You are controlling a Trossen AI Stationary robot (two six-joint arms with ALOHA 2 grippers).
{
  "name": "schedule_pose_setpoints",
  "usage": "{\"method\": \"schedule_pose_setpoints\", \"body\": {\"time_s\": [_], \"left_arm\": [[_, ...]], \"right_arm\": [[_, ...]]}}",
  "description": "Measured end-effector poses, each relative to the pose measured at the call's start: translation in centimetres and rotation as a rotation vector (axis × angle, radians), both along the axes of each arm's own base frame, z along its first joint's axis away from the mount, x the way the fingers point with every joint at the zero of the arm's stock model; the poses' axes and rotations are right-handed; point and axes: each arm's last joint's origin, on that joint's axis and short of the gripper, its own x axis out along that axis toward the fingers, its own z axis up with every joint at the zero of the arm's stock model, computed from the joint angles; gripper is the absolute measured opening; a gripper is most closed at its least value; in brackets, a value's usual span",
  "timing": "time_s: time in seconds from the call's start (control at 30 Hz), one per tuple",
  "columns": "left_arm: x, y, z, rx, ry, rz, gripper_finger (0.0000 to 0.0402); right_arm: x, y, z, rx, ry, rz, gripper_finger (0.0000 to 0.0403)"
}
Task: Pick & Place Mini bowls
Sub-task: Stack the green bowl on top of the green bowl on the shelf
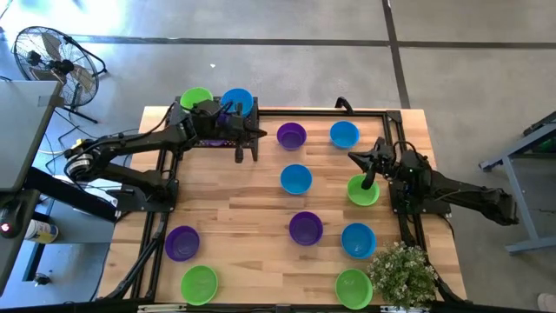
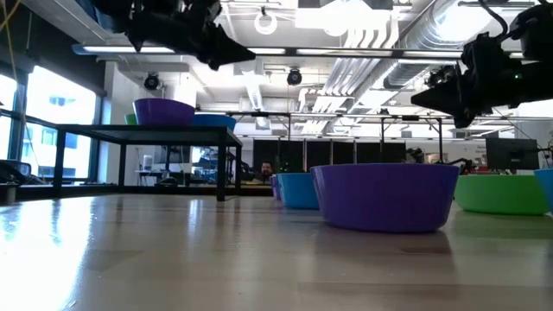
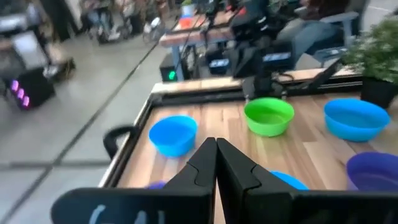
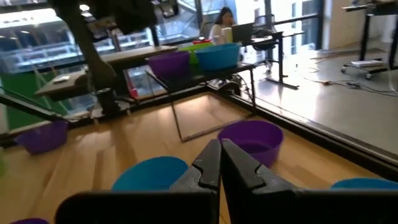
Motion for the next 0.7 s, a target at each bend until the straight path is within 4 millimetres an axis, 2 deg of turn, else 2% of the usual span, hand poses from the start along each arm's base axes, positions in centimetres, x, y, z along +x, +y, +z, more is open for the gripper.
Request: {"method": "schedule_pose_setpoints", "body": {"time_s": [0.17,0.33,0.5,0.7], "left_arm": [[-0.1,-0.1,0.0,-0.075,0.003,0.018,0.0000],[0.7,-1.1,-0.3,-0.028,0.017,0.076,0.0000],[1.5,-2.4,-0.4,0.008,0.020,0.158,0.0000],[1.9,-3.7,-0.6,0.002,0.045,0.127,0.0000]], "right_arm": [[0.2,0.0,0.2,-0.055,-0.005,0.016,0.0000],[0.4,0.0,0.2,-0.146,0.039,0.049,0.0001],[0.7,0.0,0.0,-0.123,0.083,0.106,0.0001],[0.9,0.1,-0.5,-0.116,0.127,0.145,0.0001]]}}
